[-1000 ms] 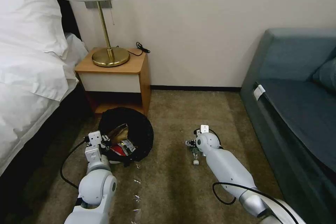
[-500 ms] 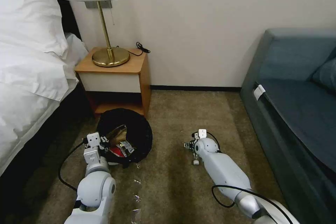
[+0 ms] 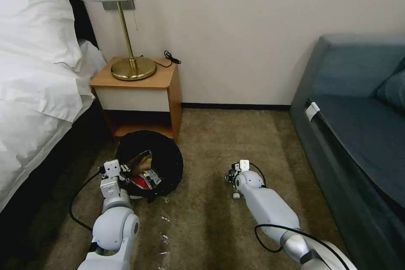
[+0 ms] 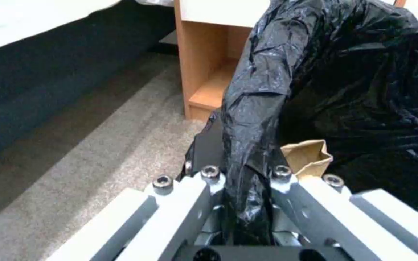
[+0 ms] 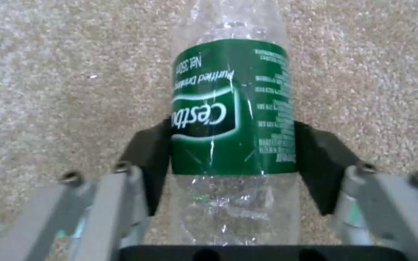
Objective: Pick up the trash bin, then pick up the garbage on the floor and place it into the trash bin.
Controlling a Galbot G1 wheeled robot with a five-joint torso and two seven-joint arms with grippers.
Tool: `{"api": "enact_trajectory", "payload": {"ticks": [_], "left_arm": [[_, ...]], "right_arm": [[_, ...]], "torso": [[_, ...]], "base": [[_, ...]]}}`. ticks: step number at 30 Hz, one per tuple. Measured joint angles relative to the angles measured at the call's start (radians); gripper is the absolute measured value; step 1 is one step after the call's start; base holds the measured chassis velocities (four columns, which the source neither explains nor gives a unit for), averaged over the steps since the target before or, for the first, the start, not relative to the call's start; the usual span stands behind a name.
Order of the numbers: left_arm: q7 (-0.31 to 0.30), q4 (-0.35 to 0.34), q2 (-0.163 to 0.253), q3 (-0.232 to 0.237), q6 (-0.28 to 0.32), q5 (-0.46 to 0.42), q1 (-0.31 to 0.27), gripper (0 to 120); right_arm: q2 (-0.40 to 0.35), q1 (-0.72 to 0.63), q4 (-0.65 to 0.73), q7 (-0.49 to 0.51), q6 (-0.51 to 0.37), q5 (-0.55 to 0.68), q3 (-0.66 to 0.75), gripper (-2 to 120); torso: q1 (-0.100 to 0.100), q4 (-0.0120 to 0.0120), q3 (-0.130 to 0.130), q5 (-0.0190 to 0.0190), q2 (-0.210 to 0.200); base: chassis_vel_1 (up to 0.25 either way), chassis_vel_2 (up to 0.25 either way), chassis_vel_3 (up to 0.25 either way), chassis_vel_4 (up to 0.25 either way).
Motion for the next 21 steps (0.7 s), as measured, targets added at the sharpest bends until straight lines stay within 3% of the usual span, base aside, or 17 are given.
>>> {"api": "enact_trajectory", "payload": {"ticks": [2,4,10,21], "left_arm": [[0.000,-0.001,0.000,0.000,0.000,0.000,0.000,3],[0.000,-0.003,0.000,0.000,-0.001,0.000,0.000,3],[0.000,-0.007,0.002,0.000,-0.001,-0.001,0.001,3],[-0.001,-0.002,0.005,0.000,-0.001,-0.006,-0.002,3]], "right_arm": [[0.000,-0.001,-0.001,0.000,0.004,-0.002,0.002,47],[0.000,-0.004,-0.001,0.000,0.012,-0.006,0.005,34],[-0.007,-0.009,0.007,0.001,0.019,-0.017,0.008,20],[-0.031,-0.019,0.091,0.023,0.050,-0.013,0.006,17]], "torso": [[0.000,0.0000,0.000,0.0000,0.000],[0.000,0.0000,0.000,0.0000,0.000],[0.000,0.0000,0.000,0.0000,0.000],[0.000,0.0000,0.000,0.0000,0.000]], "base": [[0.000,0.000,0.000,0.000],[0.000,0.000,0.000,0.000],[0.000,0.000,0.000,0.000],[0.000,0.000,0.000,0.000]]}}
